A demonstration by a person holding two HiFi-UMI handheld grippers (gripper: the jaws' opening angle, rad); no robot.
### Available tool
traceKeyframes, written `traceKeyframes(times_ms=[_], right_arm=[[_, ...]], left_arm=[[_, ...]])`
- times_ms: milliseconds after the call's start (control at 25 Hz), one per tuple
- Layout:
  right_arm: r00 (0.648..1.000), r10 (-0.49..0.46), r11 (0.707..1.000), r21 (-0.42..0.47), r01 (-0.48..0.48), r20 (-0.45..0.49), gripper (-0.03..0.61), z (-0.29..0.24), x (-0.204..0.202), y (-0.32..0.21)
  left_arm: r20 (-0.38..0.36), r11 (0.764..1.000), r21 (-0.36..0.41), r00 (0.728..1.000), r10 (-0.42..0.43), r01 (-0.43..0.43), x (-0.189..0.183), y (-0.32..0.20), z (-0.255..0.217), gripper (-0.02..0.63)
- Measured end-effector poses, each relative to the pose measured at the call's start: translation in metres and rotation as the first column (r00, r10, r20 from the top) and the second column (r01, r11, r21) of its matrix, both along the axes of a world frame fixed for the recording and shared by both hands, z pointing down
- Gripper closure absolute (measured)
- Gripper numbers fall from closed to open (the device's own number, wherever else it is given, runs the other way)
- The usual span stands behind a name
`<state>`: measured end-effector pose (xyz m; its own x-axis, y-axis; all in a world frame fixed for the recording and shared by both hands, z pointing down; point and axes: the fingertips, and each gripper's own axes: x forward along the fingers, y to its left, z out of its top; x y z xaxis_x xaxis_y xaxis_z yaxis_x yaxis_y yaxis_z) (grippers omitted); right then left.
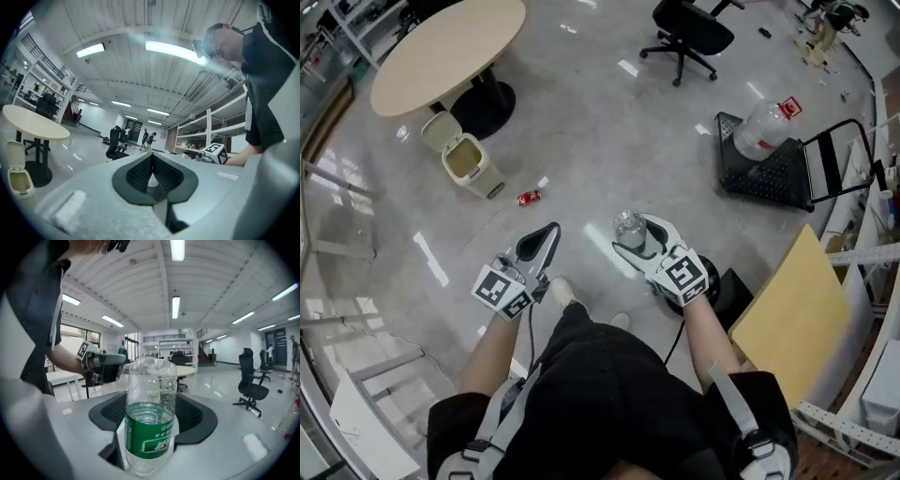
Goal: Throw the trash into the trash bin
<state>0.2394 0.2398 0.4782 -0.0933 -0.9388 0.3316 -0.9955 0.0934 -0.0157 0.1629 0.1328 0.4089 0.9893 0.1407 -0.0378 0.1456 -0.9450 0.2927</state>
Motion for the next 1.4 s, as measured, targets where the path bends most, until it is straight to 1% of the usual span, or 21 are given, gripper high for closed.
traceKeyframes(times_ms=[80, 200, 360, 480, 600, 720, 800, 880, 1040, 1120, 1240, 1320, 1400], right_arm=[[0.998, 0.060, 0.995, 0.079, -0.061, 0.013, 0.264, -0.033, 0.015, 0.019], [0.992, 0.124, 0.977, 0.177, -0.122, 0.003, 0.264, -0.072, 0.044, 0.026], [0.989, 0.144, 0.948, 0.285, -0.142, 0.013, 0.263, -0.122, 0.059, 0.014], [0.991, 0.135, 0.939, 0.316, -0.134, 0.019, 0.262, -0.138, 0.060, -0.003], [0.993, 0.114, 0.939, 0.322, -0.118, 0.030, 0.262, -0.137, 0.064, -0.024], [0.997, 0.064, 0.942, 0.328, -0.076, 0.046, 0.262, -0.137, 0.062, -0.054], [0.999, 0.019, 0.948, 0.317, -0.033, 0.046, 0.262, -0.135, 0.057, -0.080], [0.998, -0.032, 0.951, 0.309, 0.016, 0.047, 0.262, -0.132, 0.045, -0.108], [0.994, -0.104, 0.947, 0.310, 0.087, 0.039, 0.262, -0.131, 0.014, -0.167], [0.987, -0.159, 0.940, 0.309, 0.142, 0.029, 0.262, -0.134, -0.007, -0.195], [0.970, -0.242, 0.921, 0.321, 0.221, 0.027, 0.261, -0.138, -0.036, -0.233], [0.958, -0.285, 0.908, 0.332, 0.256, 0.040, 0.261, -0.141, -0.052, -0.260], [0.941, -0.332, 0.893, 0.341, 0.293, 0.061, 0.262, -0.143, -0.071, -0.289]], left_arm=[[-0.041, 1.000, 0.004, 0.999, 0.002, -0.001, 0.007, 0.007, -0.018, 0.613], [-0.081, 0.996, 0.080, 0.996, 0.032, -0.025, 0.029, 0.006, -0.043, 0.614], [-0.130, 0.989, 0.140, 0.990, 0.057, -0.038, 0.055, -0.002, -0.073, 0.613], [-0.120, 0.987, 0.161, 0.992, 0.047, -0.027, 0.057, -0.017, -0.080, 0.612], [-0.102, 0.988, 0.154, 0.995, -0.004, 0.019, 0.048, -0.043, -0.077, 0.612], [-0.077, 0.982, 0.163, 0.993, -0.084, 0.096, 0.028, -0.079, -0.065, 0.612], [-0.070, 0.977, 0.155, 0.988, -0.135, 0.145, 0.012, -0.105, -0.061, 0.612], [-0.062, 0.970, 0.137, 0.979, -0.196, 0.203, -0.010, -0.129, -0.059, 0.612], [-0.062, 0.943, 0.128, 0.952, -0.301, 0.306, -0.052, -0.181, -0.049, 0.612], [-0.051, 0.925, 0.125, 0.934, -0.354, 0.358, -0.076, -0.199, -0.049, 0.612], [-0.052, 0.894, 0.134, 0.904, -0.424, 0.427, -0.116, -0.224, -0.049, 0.612], [-0.057, 0.868, 0.144, 0.879, -0.473, 0.476, -0.142, -0.241, -0.055, 0.612], [-0.063, 0.835, 0.149, 0.848, -0.527, 0.530, -0.170, -0.256, -0.059, 0.612]])
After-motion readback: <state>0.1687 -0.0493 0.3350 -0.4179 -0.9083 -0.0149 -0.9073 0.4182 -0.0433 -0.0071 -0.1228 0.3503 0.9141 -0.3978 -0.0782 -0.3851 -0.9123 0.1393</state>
